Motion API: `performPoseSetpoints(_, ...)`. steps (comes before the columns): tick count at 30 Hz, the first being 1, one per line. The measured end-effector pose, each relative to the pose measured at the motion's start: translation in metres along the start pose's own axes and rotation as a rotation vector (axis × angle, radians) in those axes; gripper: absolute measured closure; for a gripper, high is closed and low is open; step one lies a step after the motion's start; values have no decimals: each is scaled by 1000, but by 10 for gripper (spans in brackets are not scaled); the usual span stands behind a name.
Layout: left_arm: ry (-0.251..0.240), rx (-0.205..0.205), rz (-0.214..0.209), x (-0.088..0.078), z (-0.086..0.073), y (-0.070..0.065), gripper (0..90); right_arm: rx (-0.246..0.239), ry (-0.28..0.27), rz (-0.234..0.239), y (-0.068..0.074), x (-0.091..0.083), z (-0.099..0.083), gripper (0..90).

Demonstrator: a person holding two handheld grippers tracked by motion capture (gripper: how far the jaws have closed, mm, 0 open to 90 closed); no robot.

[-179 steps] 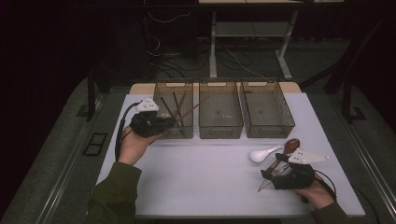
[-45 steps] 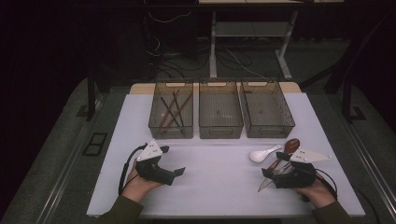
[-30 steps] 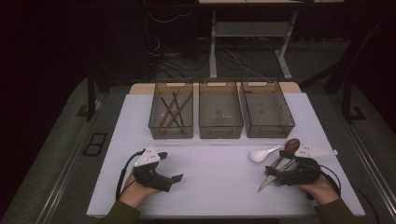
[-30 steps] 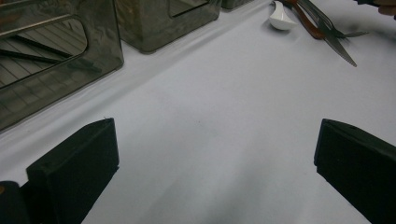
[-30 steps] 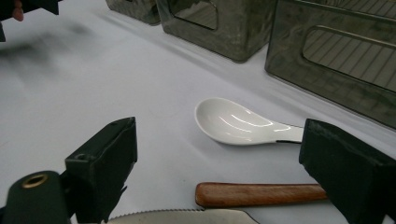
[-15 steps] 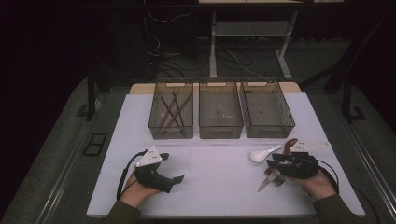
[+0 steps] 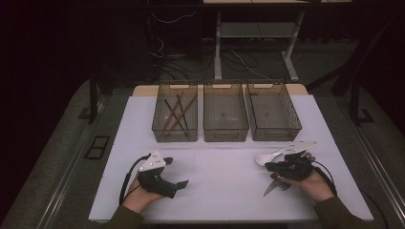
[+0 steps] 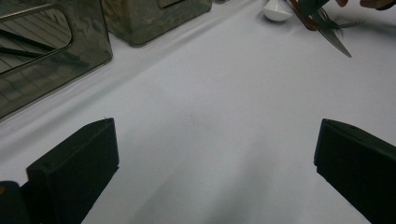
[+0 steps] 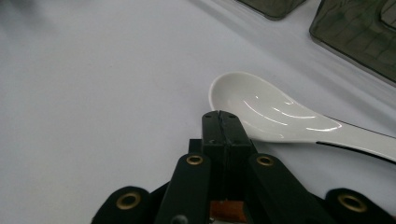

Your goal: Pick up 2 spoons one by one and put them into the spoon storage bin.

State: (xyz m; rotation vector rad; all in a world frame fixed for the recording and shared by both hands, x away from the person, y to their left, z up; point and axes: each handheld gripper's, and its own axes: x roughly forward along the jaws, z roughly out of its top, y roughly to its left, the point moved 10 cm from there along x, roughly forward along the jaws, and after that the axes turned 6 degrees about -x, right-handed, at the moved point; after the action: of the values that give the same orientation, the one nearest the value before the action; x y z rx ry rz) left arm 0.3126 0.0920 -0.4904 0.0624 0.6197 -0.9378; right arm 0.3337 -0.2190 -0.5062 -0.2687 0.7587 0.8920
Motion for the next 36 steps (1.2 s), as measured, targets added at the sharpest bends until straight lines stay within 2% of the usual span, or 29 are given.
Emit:
performPoseSetpoints(10, -8, 1, -4, 0, 2, -1, 0, -8, 25, 20, 1, 13, 3, 891)
performPoseSetpoints(21, -6, 3, -6, 0, 2, -2, 0, -24, 13, 33, 0, 20, 8, 887)
performPoseSetpoints(25, -6, 4, -7, 0, 2, -2, 0, -19, -9, 54, -1, 14, 12, 777)
performPoseSetpoints(30, -7, 3, -4, -1, 2, -2, 0, -9, -32, 54, -12, 7, 22, 525)
performPoseSetpoints(36, -5, 2, -5, 0, 1, -1, 0, -7, -24, 59, -29, 8, 28, 384)
